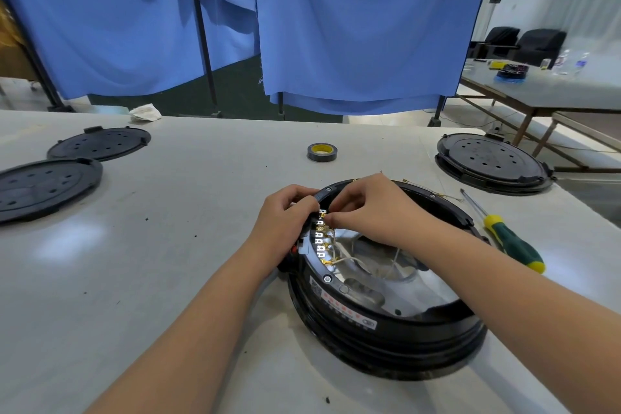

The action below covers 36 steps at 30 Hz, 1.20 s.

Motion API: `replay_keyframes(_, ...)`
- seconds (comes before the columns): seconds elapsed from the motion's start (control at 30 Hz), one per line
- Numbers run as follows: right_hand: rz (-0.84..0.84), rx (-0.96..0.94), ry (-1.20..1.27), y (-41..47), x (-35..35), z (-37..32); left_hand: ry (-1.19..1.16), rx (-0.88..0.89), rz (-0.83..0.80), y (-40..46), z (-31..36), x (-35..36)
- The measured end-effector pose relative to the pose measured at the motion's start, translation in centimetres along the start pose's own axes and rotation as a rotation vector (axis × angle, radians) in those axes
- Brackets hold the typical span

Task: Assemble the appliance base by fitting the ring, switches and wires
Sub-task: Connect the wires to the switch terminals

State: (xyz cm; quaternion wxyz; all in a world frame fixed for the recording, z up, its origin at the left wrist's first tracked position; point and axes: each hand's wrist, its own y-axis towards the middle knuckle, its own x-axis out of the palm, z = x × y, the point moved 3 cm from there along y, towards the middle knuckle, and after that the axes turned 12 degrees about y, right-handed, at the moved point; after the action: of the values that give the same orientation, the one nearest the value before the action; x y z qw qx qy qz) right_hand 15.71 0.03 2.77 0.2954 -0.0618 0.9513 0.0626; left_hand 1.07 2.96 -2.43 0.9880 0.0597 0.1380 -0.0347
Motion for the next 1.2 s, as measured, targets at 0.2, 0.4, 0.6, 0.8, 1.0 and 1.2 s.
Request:
replay_keyframes(0.2,0.017,0.044,-0.004,-0.05,0.02,0.13,0.007,-0.001,0.002,-0.02,0.04,-0.02)
replay_keyframes(0.4,0.026,0.115,-0.042,0.13,0.12,0.35,0.014,0.008,0.004,-0.04,-0.04,-0.08)
replay_keyframes(0.6,-0.004,0.113,-0.026,0.16,0.18,0.41,0.04,0.018,0.014,0.05,-0.11,-0.18)
replay_keyframes(0.8,-0.024,0.066,-0.029,0.0,0.29,0.06,0.059,0.032,-0.02,0.17,-0.07,-0.09)
replay_keyframes(1.0,-0.018,0.012,-0.022,-0.01,0.4,-0.23,0.107,-0.043,-0.168,0.49,0.11,0.39)
replay_keyframes(1.2,-0.04,0.009,0.016,0.34,0.5,-0.16,0.161,-0.031,-0.182,0.88,-0.18,0.47)
